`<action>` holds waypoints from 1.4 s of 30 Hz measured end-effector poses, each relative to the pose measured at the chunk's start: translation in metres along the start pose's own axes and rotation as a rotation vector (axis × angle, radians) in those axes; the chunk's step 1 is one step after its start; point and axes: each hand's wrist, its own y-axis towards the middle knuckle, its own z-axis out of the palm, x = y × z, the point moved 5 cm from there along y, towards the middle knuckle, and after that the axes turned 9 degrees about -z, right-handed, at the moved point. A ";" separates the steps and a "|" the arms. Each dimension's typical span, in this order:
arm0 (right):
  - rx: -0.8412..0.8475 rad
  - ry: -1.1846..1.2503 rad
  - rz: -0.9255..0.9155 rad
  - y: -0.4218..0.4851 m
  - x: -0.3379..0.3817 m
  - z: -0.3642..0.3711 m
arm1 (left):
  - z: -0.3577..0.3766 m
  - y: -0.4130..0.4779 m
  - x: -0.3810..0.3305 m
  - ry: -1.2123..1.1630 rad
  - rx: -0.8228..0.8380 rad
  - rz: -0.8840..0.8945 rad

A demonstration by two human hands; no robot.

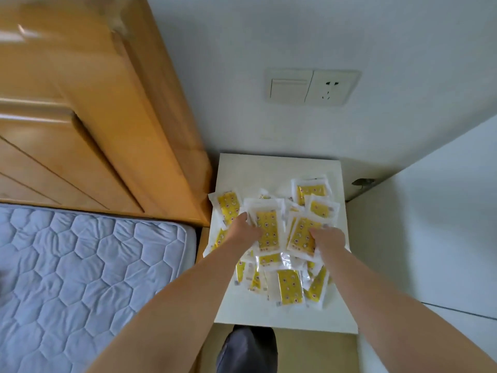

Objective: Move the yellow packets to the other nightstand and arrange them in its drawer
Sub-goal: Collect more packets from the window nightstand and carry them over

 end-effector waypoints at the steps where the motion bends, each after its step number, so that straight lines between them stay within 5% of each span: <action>1: -0.026 -0.065 -0.046 0.008 0.011 0.007 | 0.002 0.010 -0.007 0.058 -0.002 0.028; 7: 0.072 -0.630 -0.403 0.028 0.012 0.050 | 0.028 0.048 -0.005 0.774 -0.049 0.264; 13: 0.167 -0.843 -0.481 0.023 0.007 0.058 | 0.028 0.051 0.003 0.968 -0.057 0.284; 20: 0.175 -0.705 -0.530 -0.014 0.034 0.040 | 0.010 0.007 -0.012 0.938 -0.144 0.412; 28: 0.067 -0.710 -0.848 -0.106 0.055 0.005 | -0.008 -0.097 -0.011 1.007 -0.422 0.591; 42: -0.011 -0.647 -1.332 -0.359 0.063 -0.022 | -0.074 -0.355 0.109 0.705 -0.880 0.630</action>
